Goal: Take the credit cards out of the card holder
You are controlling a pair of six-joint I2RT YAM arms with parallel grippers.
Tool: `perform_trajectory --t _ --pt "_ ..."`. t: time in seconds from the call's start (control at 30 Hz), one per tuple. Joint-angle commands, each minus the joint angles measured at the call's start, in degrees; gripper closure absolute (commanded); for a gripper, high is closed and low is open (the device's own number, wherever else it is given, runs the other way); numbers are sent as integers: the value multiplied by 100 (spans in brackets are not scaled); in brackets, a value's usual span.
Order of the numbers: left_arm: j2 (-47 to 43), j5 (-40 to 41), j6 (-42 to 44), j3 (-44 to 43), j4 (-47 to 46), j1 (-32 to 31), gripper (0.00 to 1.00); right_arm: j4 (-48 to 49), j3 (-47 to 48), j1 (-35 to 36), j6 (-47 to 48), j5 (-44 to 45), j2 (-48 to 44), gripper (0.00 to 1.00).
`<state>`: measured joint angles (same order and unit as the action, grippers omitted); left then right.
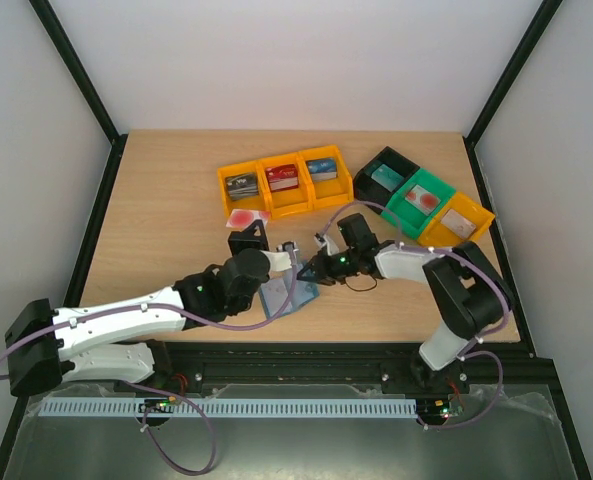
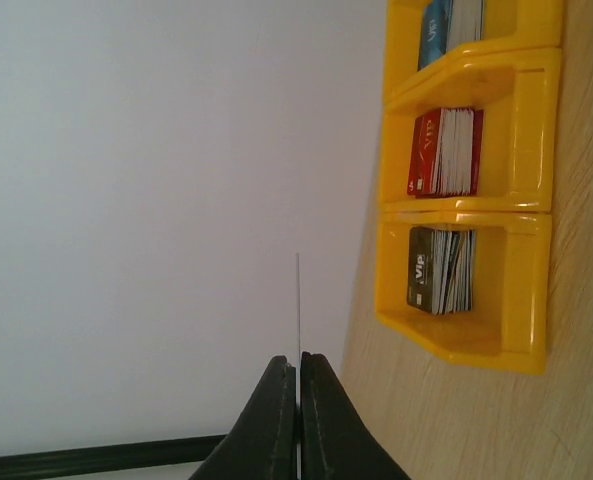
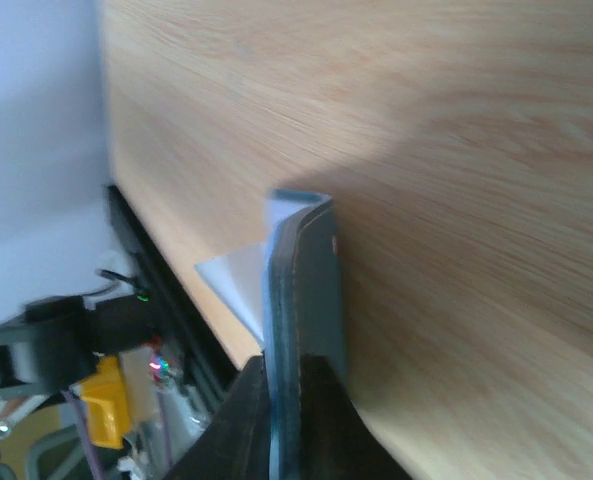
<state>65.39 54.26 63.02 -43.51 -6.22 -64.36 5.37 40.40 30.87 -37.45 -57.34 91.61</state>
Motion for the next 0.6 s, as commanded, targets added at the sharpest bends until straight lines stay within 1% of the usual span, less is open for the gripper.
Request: perform_trajectory --t 0.0,0.03,0.07,0.1,0.17,0.2,0.23,0.27,0.3,0.33,0.37,0.4,0.47,0.5,0.53,0.57 --pt "-33 132 394 92 -332 -76 98 -1446 488 -313 912 793 305 59" --pt "-53 151 668 149 -713 -89 98 -1703 560 -470 948 1180 200 39" --pt "-71 155 995 255 -1111 -100 98 -1984 641 -605 969 1638 37 6" --pt "-97 136 1436 430 -1595 -115 98 -2319 805 -680 1013 2259 -194 1" --pt "-116 -65 2443 752 -2888 -140 98 -2960 1239 -696 1105 3644 -693 1" --pt "-115 -261 3059 926 -3586 -155 98 -3165 1465 -697 1150 4164 -967 1" --pt "-103 -503 3694 1141 -4301 -161 98 -3307 1684 -689 1220 4559 -1219 1" --pt "-93 -885 4317 1369 -4967 -175 98 -3335 1871 -681 1309 4624 -1490 1" --pt "-69 -1312 4911 1565 -5636 -167 98 -3261 2009 -673 1442 4462 -1848 1" --pt "-36 -1724 5399 1730 -6130 -168 98 -3074 2117 -671 1587 3992 -2096 1" --pt "11 -2076 5842 1821 -6529 -173 98 -2779 2131 -670 1701 3280 -2269 1" --pt "48 -2321 6184 1876 -6770 -179 98 -2166 2082 -670 1677 2549 -2562 1" --pt "95 -2523 6403 1871 -6935 -214 98 -782 1733 -663 1051 1140 -2910 1" --pt "104 -2555 6443 1860 -6965 -225 98 106 1466 -643 475 632 -3014 0" --pt "113 -2561 6456 1854 -6966 -234 98 862 1170 -606 -97 346 -3077 1" --pt "127 -2554 6463 1845 -6967 -247 98 1394 1051 -515 -469 270 -3082 6"
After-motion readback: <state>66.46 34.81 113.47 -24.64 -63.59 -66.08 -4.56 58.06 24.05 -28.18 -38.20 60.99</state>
